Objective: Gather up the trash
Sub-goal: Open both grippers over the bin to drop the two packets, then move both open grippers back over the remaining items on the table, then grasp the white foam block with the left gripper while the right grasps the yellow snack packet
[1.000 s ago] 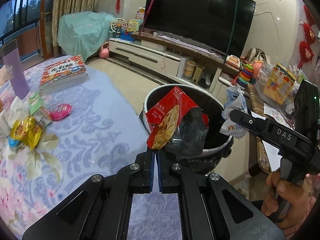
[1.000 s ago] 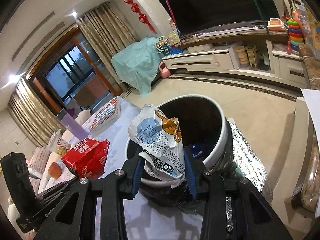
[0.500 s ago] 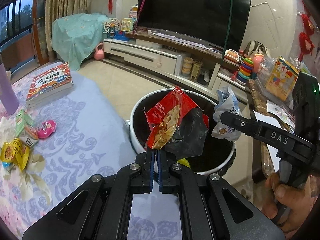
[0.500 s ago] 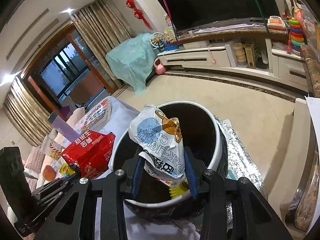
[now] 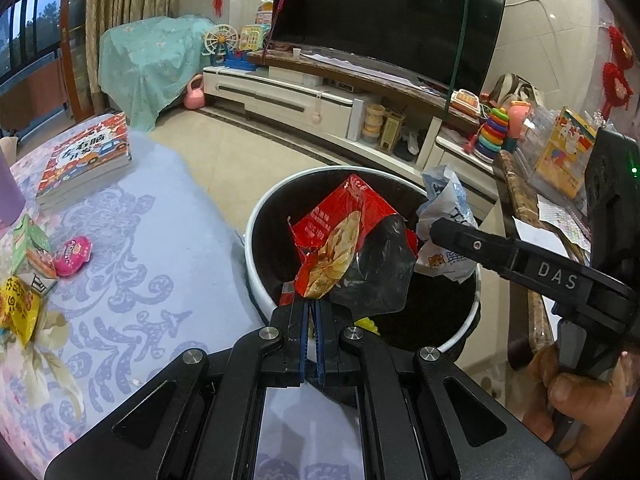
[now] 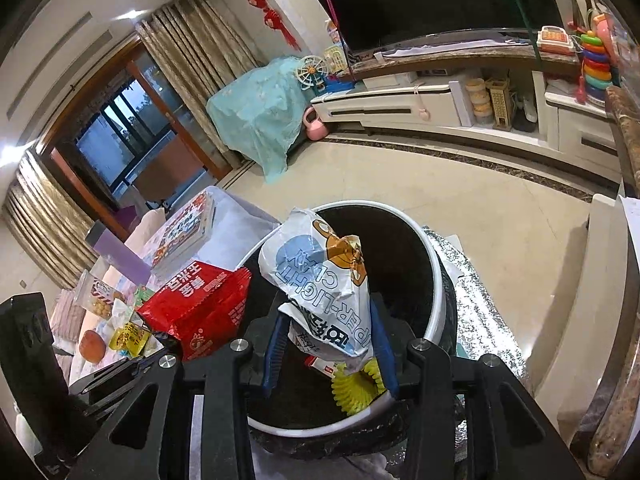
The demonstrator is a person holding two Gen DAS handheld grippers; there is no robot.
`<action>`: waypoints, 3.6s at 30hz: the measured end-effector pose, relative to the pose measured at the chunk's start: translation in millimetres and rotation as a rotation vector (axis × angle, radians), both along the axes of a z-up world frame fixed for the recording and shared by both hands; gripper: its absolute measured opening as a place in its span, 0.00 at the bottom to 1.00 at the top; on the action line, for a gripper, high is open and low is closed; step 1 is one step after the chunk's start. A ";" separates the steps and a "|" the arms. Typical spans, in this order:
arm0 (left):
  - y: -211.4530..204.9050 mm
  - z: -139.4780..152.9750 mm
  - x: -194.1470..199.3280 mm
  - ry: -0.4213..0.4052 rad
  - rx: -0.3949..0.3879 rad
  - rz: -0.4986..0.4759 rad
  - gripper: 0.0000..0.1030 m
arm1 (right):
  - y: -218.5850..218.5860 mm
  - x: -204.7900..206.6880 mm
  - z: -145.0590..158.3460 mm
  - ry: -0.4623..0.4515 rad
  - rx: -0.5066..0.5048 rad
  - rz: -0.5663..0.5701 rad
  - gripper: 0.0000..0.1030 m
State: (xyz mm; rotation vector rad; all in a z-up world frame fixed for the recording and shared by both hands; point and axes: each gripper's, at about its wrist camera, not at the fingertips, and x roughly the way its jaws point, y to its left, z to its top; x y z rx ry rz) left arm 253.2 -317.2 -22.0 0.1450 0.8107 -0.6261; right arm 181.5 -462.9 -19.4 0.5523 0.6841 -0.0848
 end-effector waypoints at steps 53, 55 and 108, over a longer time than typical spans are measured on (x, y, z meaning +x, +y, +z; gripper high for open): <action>275.3 -32.0 -44.0 0.095 -0.129 0.483 0.59 | 163.6 -16.2 -5.6 -0.044 0.036 0.257 0.93; 282.3 -32.6 -42.5 0.094 -0.130 0.495 0.59 | 171.2 -13.2 -6.4 -0.046 0.030 0.273 0.93; 342.0 -29.8 105.9 0.019 -0.080 0.558 0.28 | 285.1 128.6 -41.6 0.033 0.034 0.556 0.09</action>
